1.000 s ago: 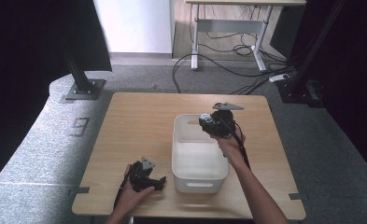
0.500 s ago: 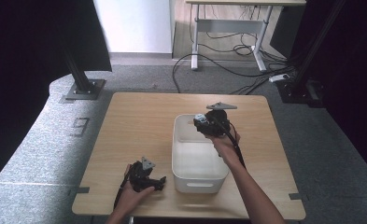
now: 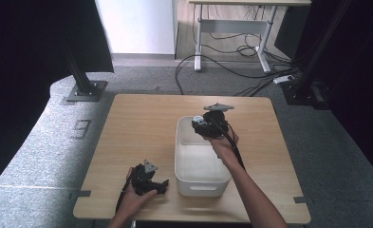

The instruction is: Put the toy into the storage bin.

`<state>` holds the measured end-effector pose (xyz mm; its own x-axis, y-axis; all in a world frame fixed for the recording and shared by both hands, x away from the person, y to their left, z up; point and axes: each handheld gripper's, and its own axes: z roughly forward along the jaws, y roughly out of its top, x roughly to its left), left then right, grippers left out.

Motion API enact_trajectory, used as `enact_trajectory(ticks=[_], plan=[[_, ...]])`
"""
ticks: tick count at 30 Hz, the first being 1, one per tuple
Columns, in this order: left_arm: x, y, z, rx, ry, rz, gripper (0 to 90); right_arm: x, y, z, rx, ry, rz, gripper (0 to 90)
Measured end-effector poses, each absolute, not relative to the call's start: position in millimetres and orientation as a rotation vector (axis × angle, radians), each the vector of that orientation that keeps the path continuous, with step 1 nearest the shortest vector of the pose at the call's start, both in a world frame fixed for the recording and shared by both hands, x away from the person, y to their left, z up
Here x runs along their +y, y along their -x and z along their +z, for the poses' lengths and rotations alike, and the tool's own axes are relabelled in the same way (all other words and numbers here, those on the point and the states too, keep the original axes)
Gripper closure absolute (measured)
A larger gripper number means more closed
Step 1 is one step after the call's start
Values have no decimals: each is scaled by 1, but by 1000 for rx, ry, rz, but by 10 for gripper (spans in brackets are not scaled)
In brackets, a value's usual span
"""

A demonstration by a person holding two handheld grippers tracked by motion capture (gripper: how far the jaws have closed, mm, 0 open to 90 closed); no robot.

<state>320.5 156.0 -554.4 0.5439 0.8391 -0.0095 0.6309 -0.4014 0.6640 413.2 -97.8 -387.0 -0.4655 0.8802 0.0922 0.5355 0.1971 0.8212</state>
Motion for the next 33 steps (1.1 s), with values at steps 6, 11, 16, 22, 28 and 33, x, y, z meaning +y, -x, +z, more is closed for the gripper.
enact_trajectory(ticks=[6,11,16,22,28,33], plan=[[156,-320,-554,1181,-2163,437,0,-91,-415,-387,2095,-1316,1177,499],[156,-320,-554,1181,-2163,437,0,-87,-416,-389,2098,-1321,1183,499],[156,-320,-554,1181,-2162,437,0,-82,-419,-390,2107,-1327,1177,499],[156,-320,-554,1181,-2163,437,0,-76,-421,-390,2114,-1326,1180,499],[156,-320,-554,1181,-2162,436,0,-71,-423,-391,2121,-1324,1175,499],[156,-320,-554,1181,-2163,435,0,-70,-425,-393,2122,-1335,1168,499]])
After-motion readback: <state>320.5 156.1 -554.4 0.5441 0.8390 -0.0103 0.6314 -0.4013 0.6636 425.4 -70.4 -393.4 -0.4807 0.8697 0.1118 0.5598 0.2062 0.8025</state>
